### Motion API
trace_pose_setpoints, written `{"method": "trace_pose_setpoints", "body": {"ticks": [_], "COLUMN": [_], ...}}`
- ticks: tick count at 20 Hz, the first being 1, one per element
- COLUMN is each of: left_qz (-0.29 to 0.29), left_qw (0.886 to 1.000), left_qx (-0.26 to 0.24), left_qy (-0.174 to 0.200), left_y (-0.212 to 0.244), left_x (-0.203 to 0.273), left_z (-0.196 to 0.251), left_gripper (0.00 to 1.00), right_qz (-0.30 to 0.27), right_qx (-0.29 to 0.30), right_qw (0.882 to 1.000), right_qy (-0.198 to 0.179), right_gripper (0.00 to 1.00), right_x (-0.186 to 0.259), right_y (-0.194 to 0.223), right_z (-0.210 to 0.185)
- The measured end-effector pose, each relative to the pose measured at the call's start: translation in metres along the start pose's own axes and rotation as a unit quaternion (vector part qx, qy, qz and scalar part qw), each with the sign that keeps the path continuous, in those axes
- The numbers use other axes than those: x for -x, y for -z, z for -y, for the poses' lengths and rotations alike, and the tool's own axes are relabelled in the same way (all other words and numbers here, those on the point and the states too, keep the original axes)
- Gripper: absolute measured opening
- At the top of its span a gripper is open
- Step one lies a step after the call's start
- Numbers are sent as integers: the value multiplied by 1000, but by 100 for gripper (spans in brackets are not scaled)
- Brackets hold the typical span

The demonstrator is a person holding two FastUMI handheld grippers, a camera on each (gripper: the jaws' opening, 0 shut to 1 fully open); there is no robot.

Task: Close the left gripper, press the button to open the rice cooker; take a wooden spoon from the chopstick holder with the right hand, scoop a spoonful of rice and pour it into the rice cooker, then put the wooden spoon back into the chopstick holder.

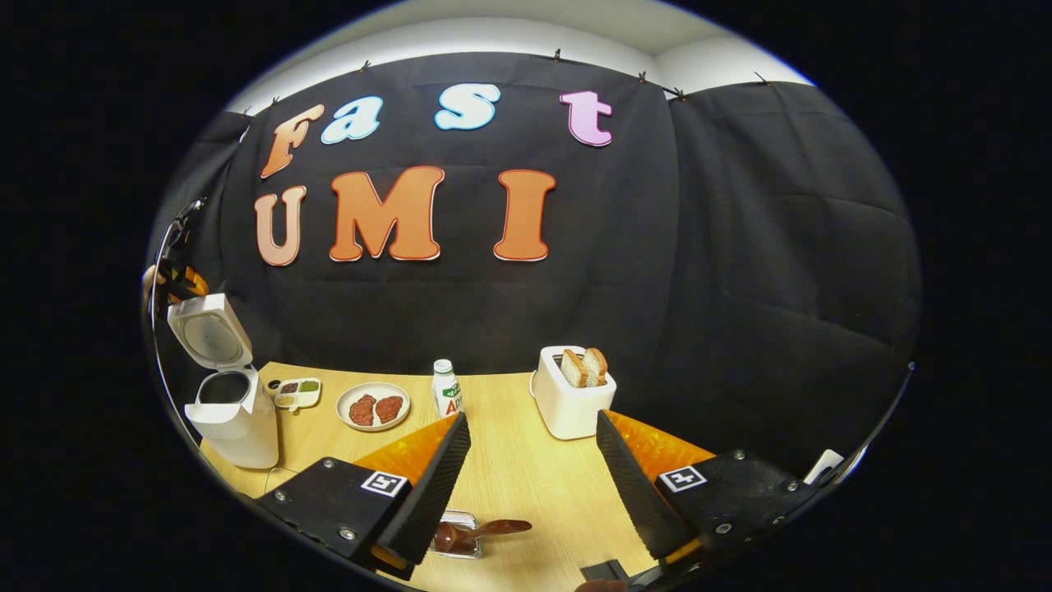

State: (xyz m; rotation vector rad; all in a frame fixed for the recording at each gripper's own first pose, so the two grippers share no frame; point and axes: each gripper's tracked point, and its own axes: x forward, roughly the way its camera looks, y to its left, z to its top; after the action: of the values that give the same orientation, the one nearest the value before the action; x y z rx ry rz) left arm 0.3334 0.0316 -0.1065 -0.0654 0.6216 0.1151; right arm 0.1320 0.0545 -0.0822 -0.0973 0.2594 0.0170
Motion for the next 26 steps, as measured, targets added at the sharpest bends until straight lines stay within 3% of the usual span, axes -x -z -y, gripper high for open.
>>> {"method": "trace_pose_setpoints", "body": {"ticks": [7,8,9,13,26], "left_qz": [-10,-5,-2,4,-3], "left_qw": [1000,1000,1000,1000,999], "left_qx": [-5,-8,-8,12,-4], "left_qy": [-2,-6,-9,-12,-34], "left_y": [81,89,96,123,201], "left_x": [15,16,17,19,-3], "left_z": [11,11,10,10,3], "left_gripper": [100,100,100,100,100], "right_qz": [-5,-7,-10,-22,-52], "right_qx": [5,8,10,15,27], "right_qw": [999,999,999,998,996], "right_qy": [-42,-46,-50,-63,-70], "right_gripper": [96,100,96,96,96], "right_x": [-13,-15,-18,-20,-25], "right_y": [-2,-1,1,8,29], "right_z": [-5,-5,-5,-8,-2]}}
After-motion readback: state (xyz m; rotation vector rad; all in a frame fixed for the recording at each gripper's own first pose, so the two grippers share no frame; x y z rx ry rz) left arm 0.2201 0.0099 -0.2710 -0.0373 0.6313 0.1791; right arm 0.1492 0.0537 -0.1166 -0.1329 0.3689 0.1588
